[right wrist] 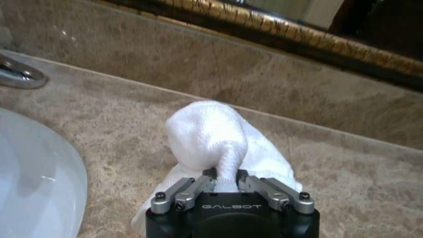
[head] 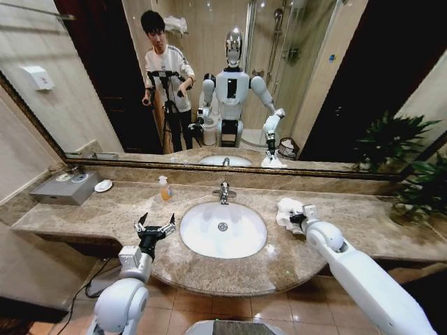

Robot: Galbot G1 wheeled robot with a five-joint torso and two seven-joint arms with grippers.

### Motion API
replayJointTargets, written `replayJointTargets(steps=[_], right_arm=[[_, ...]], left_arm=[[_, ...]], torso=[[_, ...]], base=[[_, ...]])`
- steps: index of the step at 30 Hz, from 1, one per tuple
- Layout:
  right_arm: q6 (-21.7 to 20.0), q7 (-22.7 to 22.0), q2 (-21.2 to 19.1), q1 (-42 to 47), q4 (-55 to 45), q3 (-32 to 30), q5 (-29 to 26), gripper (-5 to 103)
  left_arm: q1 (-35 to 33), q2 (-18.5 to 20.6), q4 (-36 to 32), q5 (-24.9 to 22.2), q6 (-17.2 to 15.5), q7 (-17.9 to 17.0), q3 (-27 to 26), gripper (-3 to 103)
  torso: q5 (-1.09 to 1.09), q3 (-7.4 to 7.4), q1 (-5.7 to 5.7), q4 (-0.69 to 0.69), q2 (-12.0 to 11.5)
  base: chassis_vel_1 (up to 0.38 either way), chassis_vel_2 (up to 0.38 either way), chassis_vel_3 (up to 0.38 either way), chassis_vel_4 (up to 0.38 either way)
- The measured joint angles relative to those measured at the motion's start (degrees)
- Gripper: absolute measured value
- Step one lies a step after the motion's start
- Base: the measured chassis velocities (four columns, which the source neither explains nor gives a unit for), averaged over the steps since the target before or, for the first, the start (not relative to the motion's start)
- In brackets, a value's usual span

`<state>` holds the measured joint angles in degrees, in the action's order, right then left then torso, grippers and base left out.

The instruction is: Pick up the towel from the sink counter and wipe the mirror surface.

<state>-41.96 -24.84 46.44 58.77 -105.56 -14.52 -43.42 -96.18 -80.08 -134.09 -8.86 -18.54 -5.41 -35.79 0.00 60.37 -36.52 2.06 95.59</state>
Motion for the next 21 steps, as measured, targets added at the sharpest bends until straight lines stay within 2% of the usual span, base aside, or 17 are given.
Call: replayJointTargets(steps=[2,6,9,11,12,15,16,19,20,21], right_arm=[[0.0,-0.01,-0.38,0.57,-0.97,-0.55,0.0,16],[0.03,-0.04,-0.8,1.82,-2.9,-1.68,0.03,36],[0.06,-0.04,-0.61,1.79,-2.59,-1.7,0.22,41],[0.26,-0.04,-0.52,1.35,-1.82,-1.49,0.62,52],[0.26,-0.04,-0.52,1.35,-1.82,-1.49,0.62,52],[1.29,-0.02,-0.57,0.69,-1.27,-1.05,1.36,68],[1.7,-0.15,-0.6,0.66,-1.62,-1.05,1.49,68],[3.51,-0.69,-0.53,1.0,-2.83,-1.13,2.14,79],[4.87,-0.99,-0.41,1.39,-3.44,-1.15,2.71,84],[7.93,-1.2,0.23,2.7,-4.77,-1.54,4.6,89]], left_arm=[[0.0,0.0,0.0,0.0,0.0,0.0,0.0,100],[0.0,0.0,0.0,0.0,0.0,0.0,0.0,100],[0.0,0.0,0.0,0.0,0.0,0.0,0.0,100],[0.0,0.0,0.0,0.0,0.0,0.0,0.0,100],[0.0,0.0,0.0,0.0,0.0,0.0,0.0,100],[0.0,0.0,0.0,0.0,0.0,0.0,0.0,100],[0.0,0.0,0.0,0.0,0.0,0.0,0.0,100],[0.0,0.0,0.0,0.0,0.0,0.0,0.0,100],[0.0,0.0,0.0,0.0,0.0,0.0,0.0,100],[0.0,0.01,0.0,0.0,0.0,0.0,0.0,100]], torso=[[0.0,0.0,0.0,0.0,0.0],[-0.01,0.0,0.0,-0.01,0.0],[0.0,0.0,0.0,0.0,0.0],[-0.01,0.0,0.0,0.0,0.0],[-0.01,0.0,0.0,0.0,0.0],[0.0,0.0,0.0,0.0,0.0],[-0.01,0.0,0.0,0.0,0.0],[-0.02,0.0,0.0,0.0,0.0],[-0.02,0.0,0.0,0.0,0.0],[-0.01,0.0,0.0,0.0,0.0]], base=[[0.0,0.0,0.0,0.0],[0.0,0.0,0.0,0.0],[0.0,0.0,0.0,0.0],[0.0,0.0,0.0,0.0],[0.0,0.0,0.0,0.0],[0.0,0.0,0.0,0.0],[0.0,0.0,0.0,0.0],[0.0,0.0,0.0,0.0],[0.0,0.0,0.0,0.0],[0.0,0.0,0.0,0.0]])
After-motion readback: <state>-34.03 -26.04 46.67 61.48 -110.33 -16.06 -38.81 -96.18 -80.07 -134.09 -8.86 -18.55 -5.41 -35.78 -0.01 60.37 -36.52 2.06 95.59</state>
